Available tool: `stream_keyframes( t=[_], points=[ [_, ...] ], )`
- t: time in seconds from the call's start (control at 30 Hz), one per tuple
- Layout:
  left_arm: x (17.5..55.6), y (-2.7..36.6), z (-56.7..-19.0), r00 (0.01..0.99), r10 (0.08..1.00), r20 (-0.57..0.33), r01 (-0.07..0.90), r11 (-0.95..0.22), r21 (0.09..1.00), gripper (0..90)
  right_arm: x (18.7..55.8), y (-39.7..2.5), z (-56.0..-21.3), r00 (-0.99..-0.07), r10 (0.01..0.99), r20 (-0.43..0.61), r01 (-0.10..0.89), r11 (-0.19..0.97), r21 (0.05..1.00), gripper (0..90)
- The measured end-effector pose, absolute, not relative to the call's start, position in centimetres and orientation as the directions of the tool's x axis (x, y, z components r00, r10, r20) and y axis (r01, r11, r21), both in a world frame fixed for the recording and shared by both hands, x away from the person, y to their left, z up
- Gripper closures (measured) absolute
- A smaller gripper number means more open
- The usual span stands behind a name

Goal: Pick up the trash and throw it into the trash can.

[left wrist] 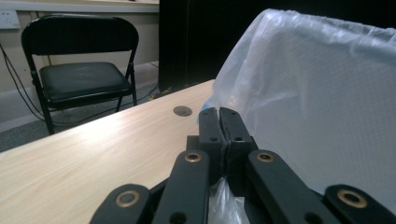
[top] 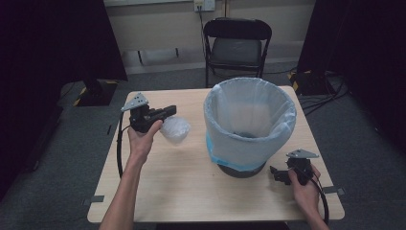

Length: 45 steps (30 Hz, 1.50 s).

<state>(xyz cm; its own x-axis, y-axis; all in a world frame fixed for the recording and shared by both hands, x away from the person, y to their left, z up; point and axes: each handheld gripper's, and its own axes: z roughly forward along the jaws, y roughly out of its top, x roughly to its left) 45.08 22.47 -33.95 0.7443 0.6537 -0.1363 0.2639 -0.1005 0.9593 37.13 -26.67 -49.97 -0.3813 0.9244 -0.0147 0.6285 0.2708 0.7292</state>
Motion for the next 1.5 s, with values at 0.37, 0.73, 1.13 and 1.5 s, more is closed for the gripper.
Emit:
stream_keyframes(
  t=[0.37, 0.73, 1.13, 1.5],
  points=[
    [45.4, 22.2, -30.6, 0.759, 0.64, -0.12, 0.215, -0.071, 0.974, 89.9, 37.1, -26.7, -50.0, -0.381, 0.924, -0.015, 0.628, 0.271, 0.729, 8.6],
    [45.3, 21.6, -25.5, 0.779, 0.624, -0.065, 0.122, -0.049, 0.991, 90.0, 37.1, -26.7, -50.0, -0.381, 0.924, -0.015, 0.628, 0.271, 0.729, 8.6],
    [44.8, 21.0, -22.4, 0.797, 0.601, -0.06, 0.061, 0.019, 0.998, 90.0, 37.1, -26.7, -50.0, -0.381, 0.924, -0.015, 0.629, 0.271, 0.729, 8.6],
    [44.2, 19.3, -19.1, 0.825, 0.565, -0.031, -0.017, 0.079, 0.997, 90.0, 37.1, -26.7, -50.0, -0.381, 0.924, -0.015, 0.628, 0.271, 0.729, 8.6]
  ],
)
